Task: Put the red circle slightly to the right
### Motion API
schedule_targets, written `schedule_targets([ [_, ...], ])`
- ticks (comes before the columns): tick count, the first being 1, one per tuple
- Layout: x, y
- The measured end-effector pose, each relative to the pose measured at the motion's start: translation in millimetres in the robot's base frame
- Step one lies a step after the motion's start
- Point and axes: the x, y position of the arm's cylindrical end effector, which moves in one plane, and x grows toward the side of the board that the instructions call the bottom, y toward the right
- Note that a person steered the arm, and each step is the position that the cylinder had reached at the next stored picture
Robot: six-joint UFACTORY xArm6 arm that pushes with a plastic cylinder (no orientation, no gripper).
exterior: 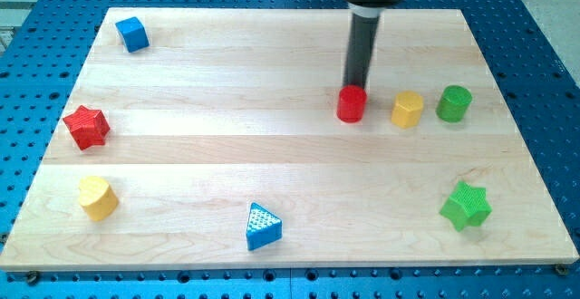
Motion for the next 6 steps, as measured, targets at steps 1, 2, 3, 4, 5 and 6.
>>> schedule_targets([
  [1,0,-23],
  [2,7,-77],
  [3,61,-85],
  [4,59,-60],
  [5,51,-35],
  [6,82,-45],
])
